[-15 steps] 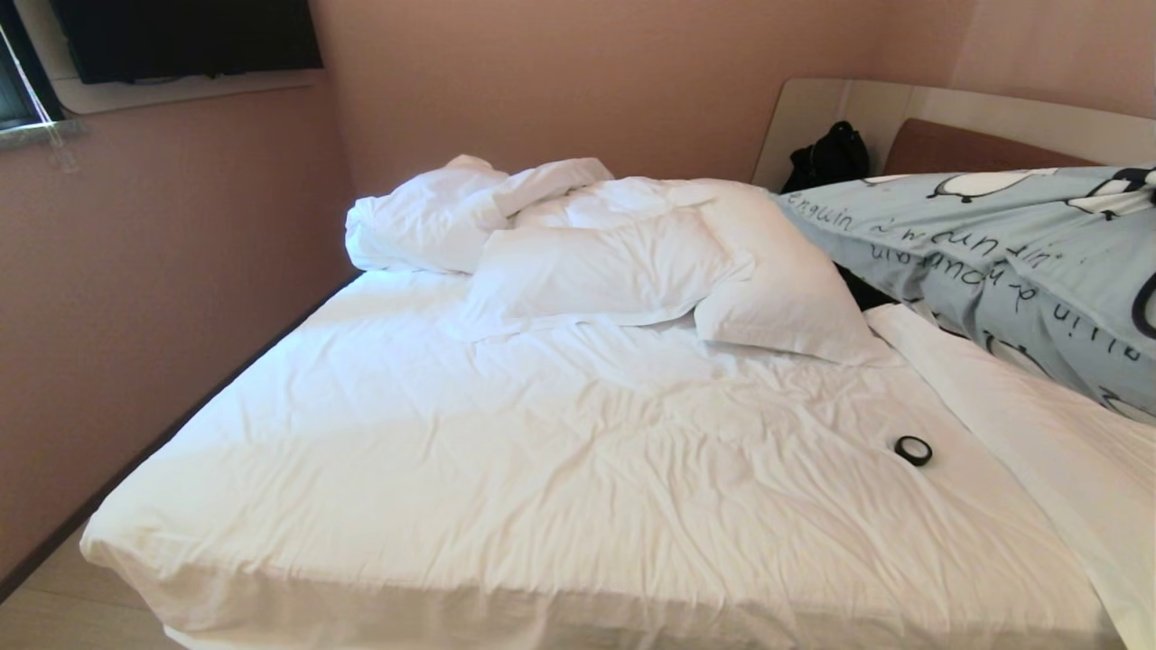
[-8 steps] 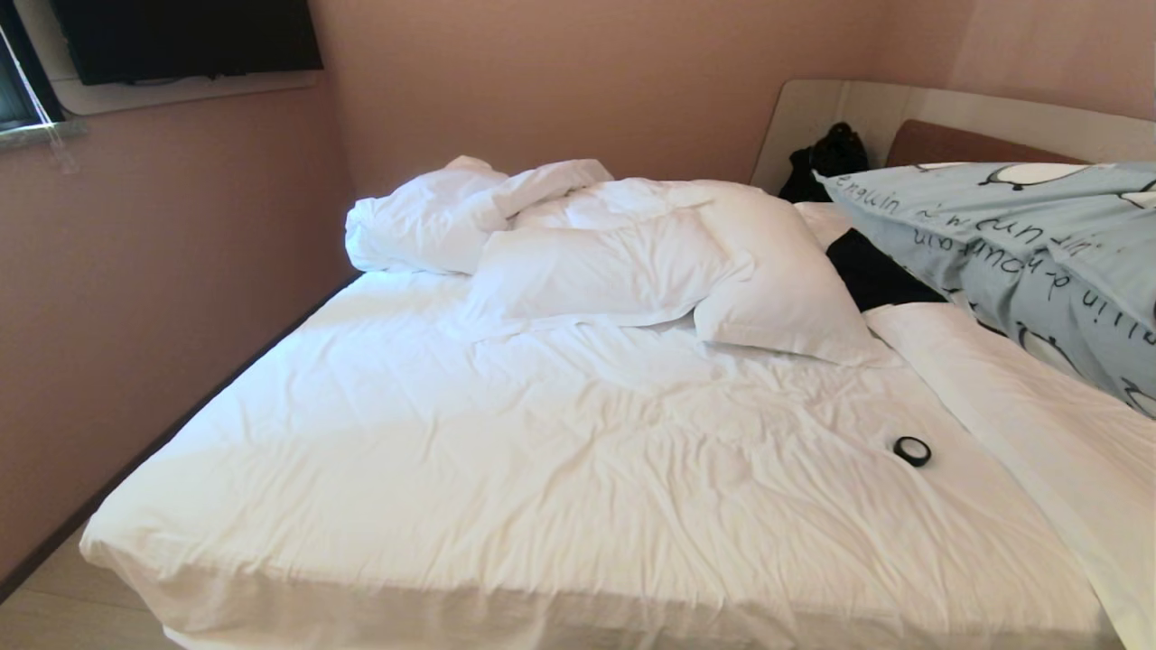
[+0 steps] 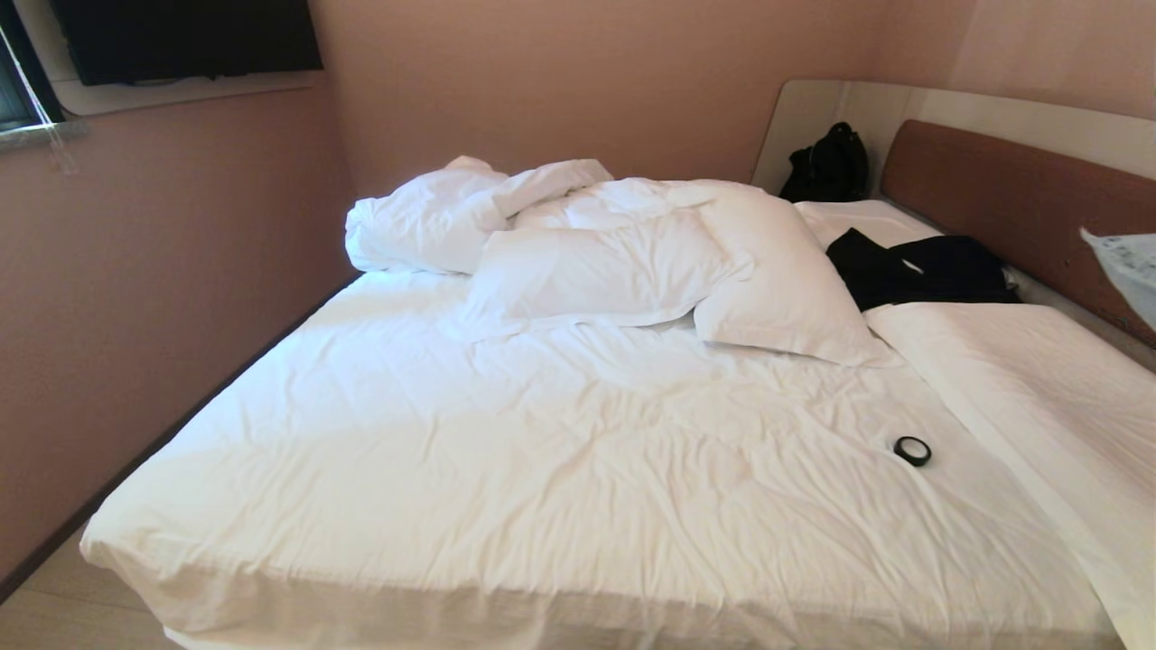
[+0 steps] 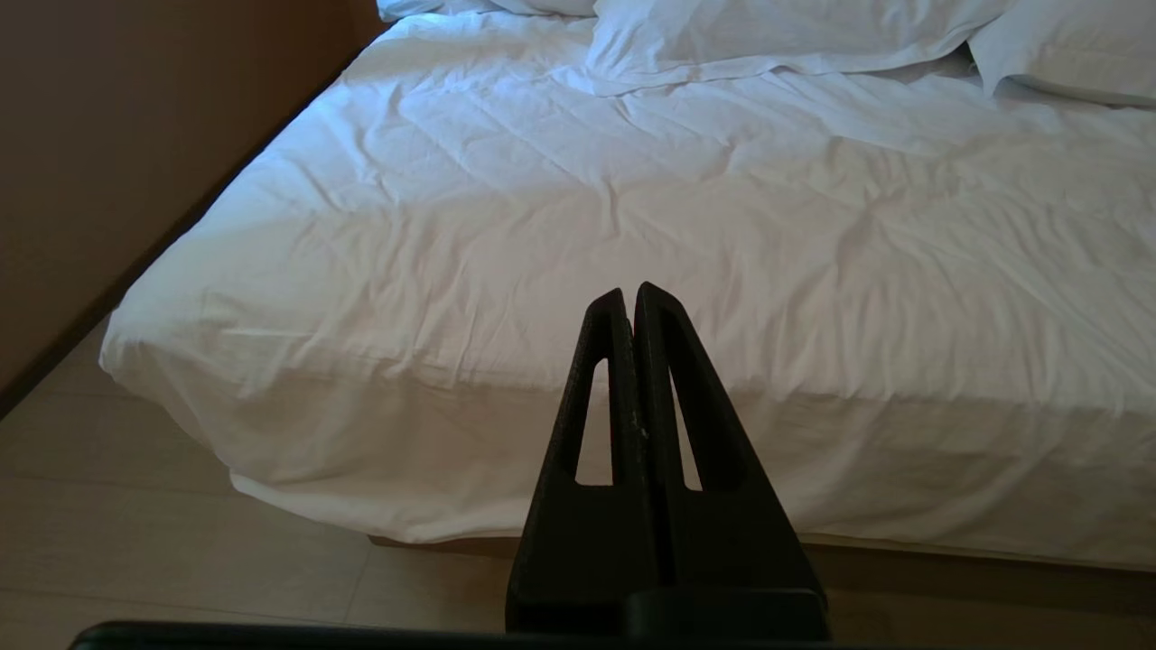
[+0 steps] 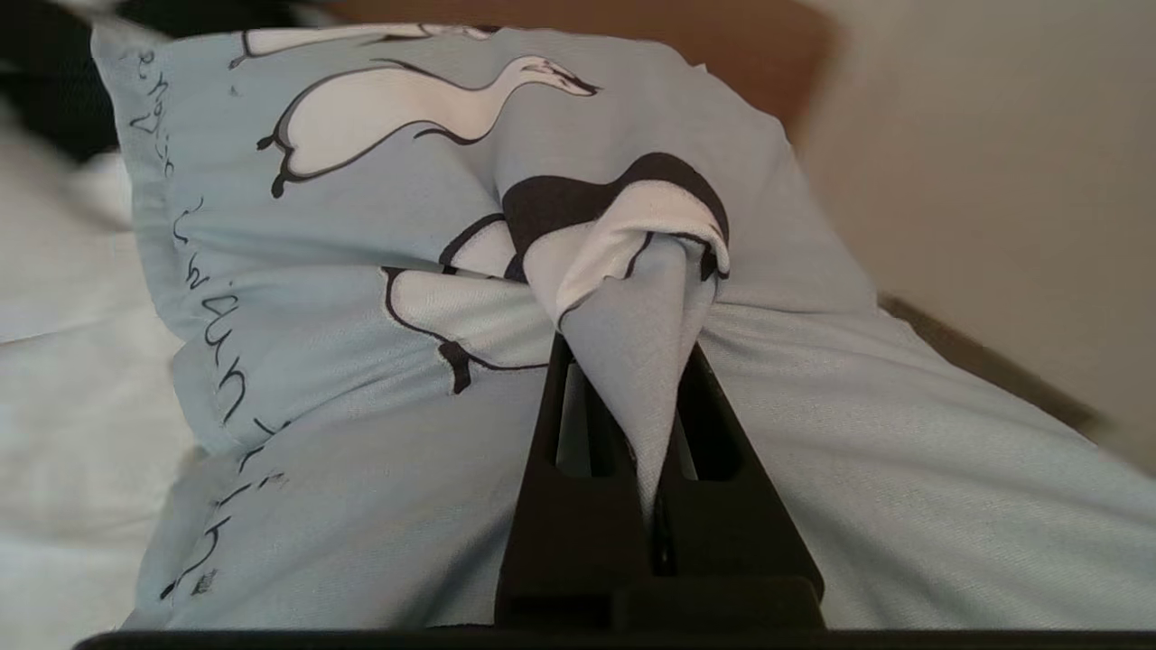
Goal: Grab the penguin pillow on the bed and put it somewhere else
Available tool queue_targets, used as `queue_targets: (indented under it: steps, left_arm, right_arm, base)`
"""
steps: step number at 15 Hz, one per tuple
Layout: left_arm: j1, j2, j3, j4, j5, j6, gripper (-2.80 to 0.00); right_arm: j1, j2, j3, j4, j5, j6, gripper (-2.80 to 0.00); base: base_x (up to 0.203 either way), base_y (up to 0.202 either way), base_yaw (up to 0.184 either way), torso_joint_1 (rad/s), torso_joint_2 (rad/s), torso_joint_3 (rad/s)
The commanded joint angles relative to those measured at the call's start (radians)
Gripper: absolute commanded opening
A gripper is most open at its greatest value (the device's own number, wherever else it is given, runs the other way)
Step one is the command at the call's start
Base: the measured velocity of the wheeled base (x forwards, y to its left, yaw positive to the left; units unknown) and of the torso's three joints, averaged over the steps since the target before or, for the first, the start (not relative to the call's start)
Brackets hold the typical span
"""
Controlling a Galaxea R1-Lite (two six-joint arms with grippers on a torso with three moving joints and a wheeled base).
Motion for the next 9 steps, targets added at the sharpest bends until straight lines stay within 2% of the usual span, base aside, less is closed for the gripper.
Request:
queue_targets:
  steps: [1,4,9]
  left_arm:
    - [0.000,0.000,0.002,0.000,0.000,0.000,-2.80]
    - [0.000,0.000,0.002,0.000,0.000,0.000,-2.80]
    - [0.000,0.000,0.002,0.000,0.000,0.000,-2.80]
  right_arm:
    - [-0.122,-0.061,0.061,-0.004,-0.052,-0.079,-2.80]
    - [-0.269,-0.150,0.132,-0.001,-0.042,-0.123,-2.80]
    - [-0.425,-0.254,0.299,0.000,-0.040,-0.126,-2.80]
  base:
    - [0.000,0.000,0.000,0.000,0.00,0.000]
    - [0.000,0.000,0.000,0.000,0.00,0.000]
    - [0.000,0.000,0.000,0.000,0.00,0.000]
